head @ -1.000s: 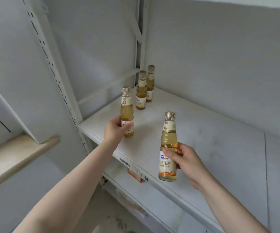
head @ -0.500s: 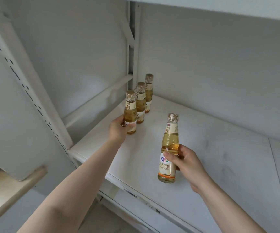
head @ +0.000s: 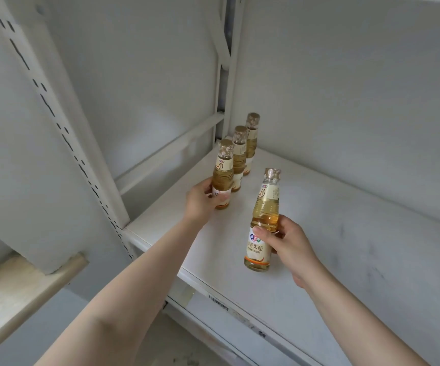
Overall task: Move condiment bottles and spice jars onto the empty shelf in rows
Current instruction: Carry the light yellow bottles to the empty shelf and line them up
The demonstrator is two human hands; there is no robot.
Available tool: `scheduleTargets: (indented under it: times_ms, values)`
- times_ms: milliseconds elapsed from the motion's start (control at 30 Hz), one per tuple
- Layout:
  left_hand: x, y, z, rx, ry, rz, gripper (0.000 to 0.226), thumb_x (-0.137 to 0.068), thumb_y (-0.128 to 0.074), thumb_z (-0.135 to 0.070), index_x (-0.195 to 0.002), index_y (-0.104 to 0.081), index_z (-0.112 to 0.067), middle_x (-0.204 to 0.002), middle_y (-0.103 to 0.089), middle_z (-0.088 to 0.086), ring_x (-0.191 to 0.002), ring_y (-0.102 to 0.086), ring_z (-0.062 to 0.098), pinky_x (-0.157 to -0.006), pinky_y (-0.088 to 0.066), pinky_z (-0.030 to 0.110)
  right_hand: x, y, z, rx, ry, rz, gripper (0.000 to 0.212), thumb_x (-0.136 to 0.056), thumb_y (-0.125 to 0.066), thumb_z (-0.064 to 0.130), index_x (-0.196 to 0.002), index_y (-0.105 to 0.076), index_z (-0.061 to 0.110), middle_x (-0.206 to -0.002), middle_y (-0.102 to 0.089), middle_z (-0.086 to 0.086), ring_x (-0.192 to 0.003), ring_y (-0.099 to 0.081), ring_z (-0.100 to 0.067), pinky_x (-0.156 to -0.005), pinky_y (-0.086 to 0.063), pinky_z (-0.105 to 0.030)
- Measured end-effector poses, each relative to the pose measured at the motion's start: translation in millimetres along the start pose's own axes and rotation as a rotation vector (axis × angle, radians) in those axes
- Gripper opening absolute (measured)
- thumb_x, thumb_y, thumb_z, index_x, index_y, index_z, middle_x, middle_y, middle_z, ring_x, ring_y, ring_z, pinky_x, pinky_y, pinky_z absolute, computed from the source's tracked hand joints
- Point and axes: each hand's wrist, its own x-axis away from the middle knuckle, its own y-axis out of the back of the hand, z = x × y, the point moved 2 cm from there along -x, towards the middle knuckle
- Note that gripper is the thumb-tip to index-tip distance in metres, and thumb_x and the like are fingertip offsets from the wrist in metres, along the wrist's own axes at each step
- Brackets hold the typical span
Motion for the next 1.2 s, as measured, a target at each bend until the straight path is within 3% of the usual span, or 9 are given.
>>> scheduleTargets:
  times_ms: [200, 267, 400, 567, 667, 900, 967, 1067, 1200]
  values:
    - [5.5, 17.8, 4.7, -0.099, 0.137, 0.052, 0.084, -0.072, -0.081, -0.033, -0.144, -0.040, -0.019, -0.142, -0.050, 0.001, -0.126, -0.050, 0.017, -0.105, -0.043, 0.037, -9.0, -17.7, 5.4, 0.014, 0.040, -0.001, 0.027, -0.078, -0.076, 0.017, -0.100, -0.061, 0.014, -0.097, -0.069, -0.012, -0.091, -0.065, -0.031, -0.072, -0.055, -0.036]
    - [16.4, 33.4, 0.1, -0.079, 0.165, 0.013, 0.080, -0.077, -0.075, -0.038, -0.145, -0.038, -0.016, -0.145, -0.046, 0.003, -0.129, -0.046, 0.018, -0.105, -0.041, 0.034, -11.7, -27.9, 9.6, 0.035, 0.075, 0.009, 0.030, -0.076, -0.077, 0.016, -0.100, -0.060, 0.012, -0.091, -0.068, -0.007, -0.082, -0.062, -0.021, -0.066, -0.053, -0.026]
    - [42.6, 65.4, -29.9, -0.016, 0.089, 0.005, 0.052, -0.087, -0.064, -0.038, -0.133, -0.054, -0.017, -0.134, -0.058, -0.003, -0.120, -0.053, 0.008, -0.095, -0.041, 0.022, -24.0, -58.6, 14.3, 0.080, 0.130, 0.043, 0.037, -0.069, -0.083, 0.016, -0.099, -0.059, 0.016, -0.088, -0.070, 0.001, -0.078, -0.063, -0.013, -0.076, -0.055, -0.033]
    - [54.8, 76.3, -61.9, -0.012, -0.040, 0.157, 0.038, -0.078, -0.072, -0.037, -0.113, -0.069, -0.022, -0.111, -0.071, -0.006, -0.104, -0.066, 0.009, -0.096, -0.051, 0.032, -46.3, -102.7, 14.8, 0.182, 0.172, -0.006, 0.055, -0.060, -0.086, 0.031, -0.106, -0.057, 0.025, -0.097, -0.070, 0.005, -0.092, -0.066, -0.014, -0.086, -0.054, -0.039]
    - [49.5, 77.1, -58.3, -0.040, -0.052, 0.119, 0.032, -0.075, -0.079, -0.033, -0.104, -0.071, -0.024, -0.100, -0.074, -0.006, -0.097, -0.069, 0.013, -0.091, -0.054, 0.038, -51.3, -119.5, 13.6, 0.220, 0.201, -0.062, 0.054, -0.061, -0.085, 0.033, -0.103, -0.052, 0.028, -0.099, -0.069, 0.005, -0.092, -0.065, -0.015, -0.082, -0.054, -0.040]
    - [37.6, 70.1, -51.4, -0.106, -0.058, 0.047, 0.030, -0.071, -0.082, -0.029, -0.098, -0.072, -0.026, -0.095, -0.074, -0.008, -0.093, -0.069, 0.014, -0.085, -0.057, 0.041, -49.9, -121.7, 11.7, 0.167, 0.257, -0.100, 0.048, -0.069, -0.082, 0.014, -0.102, -0.049, 0.024, -0.095, -0.064, 0.004, -0.074, -0.059, 0.008, -0.053, -0.045, -0.007]
    - [34.5, 66.4, -51.7, -0.115, -0.066, 0.046, 0.033, -0.070, -0.082, -0.029, -0.101, -0.072, -0.024, -0.096, -0.073, -0.007, -0.093, -0.068, 0.013, -0.085, -0.057, 0.039, -52.2, -117.8, 5.9, 0.160, 0.246, -0.105, 0.049, -0.069, -0.082, 0.012, -0.103, -0.049, 0.022, -0.096, -0.064, 0.004, -0.077, -0.061, 0.008, -0.060, -0.049, -0.011]
    - [31.1, 62.6, -51.7, -0.110, -0.054, 0.046, 0.034, -0.070, -0.082, -0.030, -0.102, -0.072, -0.023, -0.097, -0.073, -0.009, -0.094, -0.068, 0.013, -0.085, -0.056, 0.037, -58.4, -112.5, -4.9, 0.196, 0.199, -0.139, 0.050, -0.066, -0.083, 0.023, -0.105, -0.053, 0.024, -0.101, -0.066, 0.005, -0.093, -0.063, -0.008, -0.082, -0.054, -0.035]
    - [27.1, 61.7, -52.7, -0.125, -0.064, 0.066, 0.033, -0.071, -0.081, -0.032, -0.102, -0.073, -0.025, -0.098, -0.073, -0.010, -0.095, -0.067, 0.012, -0.085, -0.057, 0.038, -63.1, -110.4, -4.4, 0.197, 0.182, -0.150, 0.047, -0.065, -0.084, 0.025, -0.101, -0.053, 0.023, -0.099, -0.066, 0.004, -0.092, -0.063, -0.012, -0.084, -0.053, -0.036]
